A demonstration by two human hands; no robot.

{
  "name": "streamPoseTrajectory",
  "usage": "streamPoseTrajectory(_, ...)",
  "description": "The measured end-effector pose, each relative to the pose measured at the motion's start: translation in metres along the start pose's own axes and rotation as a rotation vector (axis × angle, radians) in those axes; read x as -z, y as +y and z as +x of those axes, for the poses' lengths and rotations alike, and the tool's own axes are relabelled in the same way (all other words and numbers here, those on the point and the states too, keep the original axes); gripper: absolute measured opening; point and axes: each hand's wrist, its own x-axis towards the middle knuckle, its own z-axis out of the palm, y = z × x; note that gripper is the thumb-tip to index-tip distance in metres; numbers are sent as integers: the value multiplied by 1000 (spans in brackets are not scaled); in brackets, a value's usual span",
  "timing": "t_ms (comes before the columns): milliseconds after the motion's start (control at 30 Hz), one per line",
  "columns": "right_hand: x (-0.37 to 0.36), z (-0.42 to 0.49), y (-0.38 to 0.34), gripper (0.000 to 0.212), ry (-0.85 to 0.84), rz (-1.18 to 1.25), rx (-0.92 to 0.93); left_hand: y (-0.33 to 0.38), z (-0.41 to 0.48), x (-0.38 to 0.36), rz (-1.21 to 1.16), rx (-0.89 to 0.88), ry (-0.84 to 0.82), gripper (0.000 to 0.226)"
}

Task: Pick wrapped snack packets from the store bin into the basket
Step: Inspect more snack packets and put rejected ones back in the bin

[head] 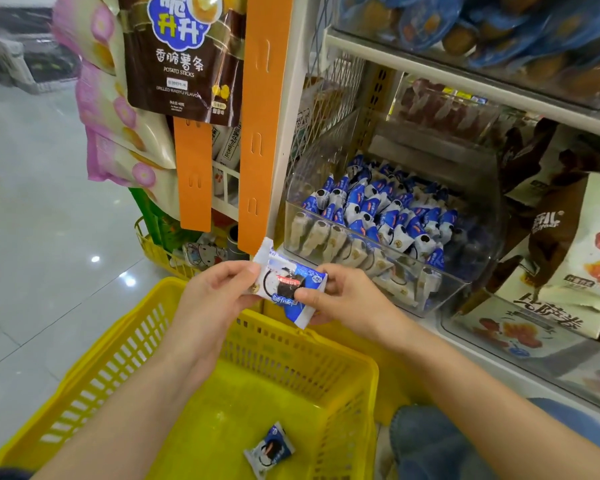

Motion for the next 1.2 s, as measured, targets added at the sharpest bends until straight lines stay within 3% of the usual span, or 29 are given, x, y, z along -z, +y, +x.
streamPoseTrajectory(67, -1, 0, 4, 12, 35, -177, 35, -3, 1, 0, 141, -49, 64, 9)
streamPoseTrajectory(133, -4, -1, 8, 27, 94, -333, 138, -6, 3, -1, 312, -177, 85, 8)
streamPoseTrajectory(367, -12, -1, 14, 54, 227, -495, 284, -12, -1, -1, 729, -577, 27, 19)
streamPoseTrajectory(433, -12, -2, 12, 52, 211, -514, 300, -14, -3, 0, 843, -653, -24, 17)
streamPoseTrajectory(500, -13, -2, 9, 32, 172, -429, 298, -15, -4, -1, 874, -667, -70, 12)
streamPoseTrajectory(600, -16, -1, 6, 6, 130, -254, 264, -15, -4, -4, 785, -609, -47, 14)
streamPoseTrajectory(733, -17, 0, 4, 10, 113, -7, 172, -11, 0, -7, 543, -345, -42, 12)
streamPoseTrajectory(800, -17, 0, 5, 14, 138, -56, 208, -10, 0, -6, 489, -270, -71, 15)
streamPoseTrajectory(933, -16, -2, 10, 8, 272, -480, 469, -9, -2, -7, 322, -113, -115, 21)
streamPoseTrajectory(1000, -15, -2, 11, 11, 300, -577, 534, -9, -2, -8, 270, -59, -117, 21)
streamPoseTrajectory(1100, -15, -1, 12, 7, 316, -479, 500, -8, -1, -9, 215, 3, -145, 14)
streamPoseTrajectory(1200, -10, 3, 11, 14, 391, -198, 309, -9, -2, -9, 238, 86, -184, 22)
